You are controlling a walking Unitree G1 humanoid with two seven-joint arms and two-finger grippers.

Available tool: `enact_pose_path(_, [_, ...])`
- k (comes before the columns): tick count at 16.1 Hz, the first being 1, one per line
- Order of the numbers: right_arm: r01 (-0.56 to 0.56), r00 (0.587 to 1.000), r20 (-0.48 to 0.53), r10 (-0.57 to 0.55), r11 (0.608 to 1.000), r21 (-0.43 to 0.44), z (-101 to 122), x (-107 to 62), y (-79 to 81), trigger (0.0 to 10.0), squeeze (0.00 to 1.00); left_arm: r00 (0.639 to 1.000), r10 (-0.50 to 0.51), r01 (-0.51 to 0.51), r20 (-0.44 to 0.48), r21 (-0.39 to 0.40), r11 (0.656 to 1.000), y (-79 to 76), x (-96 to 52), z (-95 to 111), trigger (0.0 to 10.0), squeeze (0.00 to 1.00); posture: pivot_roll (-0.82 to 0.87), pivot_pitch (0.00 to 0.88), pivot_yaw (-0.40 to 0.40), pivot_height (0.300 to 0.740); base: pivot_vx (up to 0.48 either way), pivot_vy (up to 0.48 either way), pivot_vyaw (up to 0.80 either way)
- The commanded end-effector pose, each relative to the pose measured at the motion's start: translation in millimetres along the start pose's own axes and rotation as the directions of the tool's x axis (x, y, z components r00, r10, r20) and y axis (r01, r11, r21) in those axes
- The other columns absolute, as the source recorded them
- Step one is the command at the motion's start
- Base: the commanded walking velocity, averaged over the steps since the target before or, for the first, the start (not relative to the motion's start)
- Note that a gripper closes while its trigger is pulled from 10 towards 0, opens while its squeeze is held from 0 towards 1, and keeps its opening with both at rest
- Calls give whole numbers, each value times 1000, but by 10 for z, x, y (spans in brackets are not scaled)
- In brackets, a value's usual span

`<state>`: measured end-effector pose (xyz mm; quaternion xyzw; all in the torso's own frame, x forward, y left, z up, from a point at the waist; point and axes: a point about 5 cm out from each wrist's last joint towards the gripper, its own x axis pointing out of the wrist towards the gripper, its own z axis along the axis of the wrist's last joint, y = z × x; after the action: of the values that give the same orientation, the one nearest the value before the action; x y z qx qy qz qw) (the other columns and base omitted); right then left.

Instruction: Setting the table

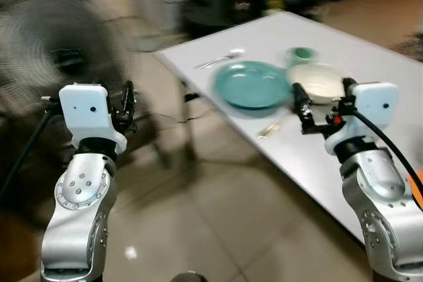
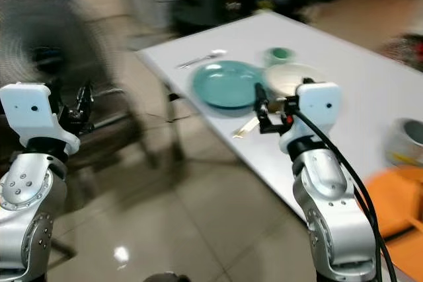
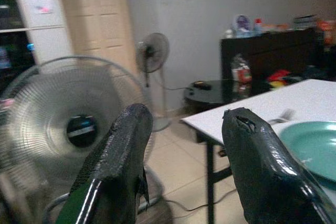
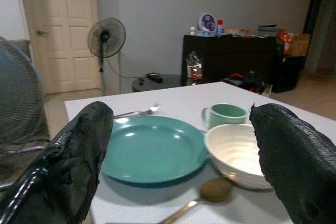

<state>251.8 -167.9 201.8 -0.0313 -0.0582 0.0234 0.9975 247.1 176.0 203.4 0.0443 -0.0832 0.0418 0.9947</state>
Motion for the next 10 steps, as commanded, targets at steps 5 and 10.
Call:
enact_pose_path(5, [28,1000,4,-28,999,31,-9,-75,29,10000,1000,990,-110,111,-85,7,994,71,-39,-68,10000,1000,-11,0,91,740,0,0,800])
enact_pose_path(10, [-79,982,-162,99,989,128,-293,-178,187,10000,1000,985,-136,141,-107,40,989,-21,-136,-177,10000,498,-6,0,74,740,0,0,800])
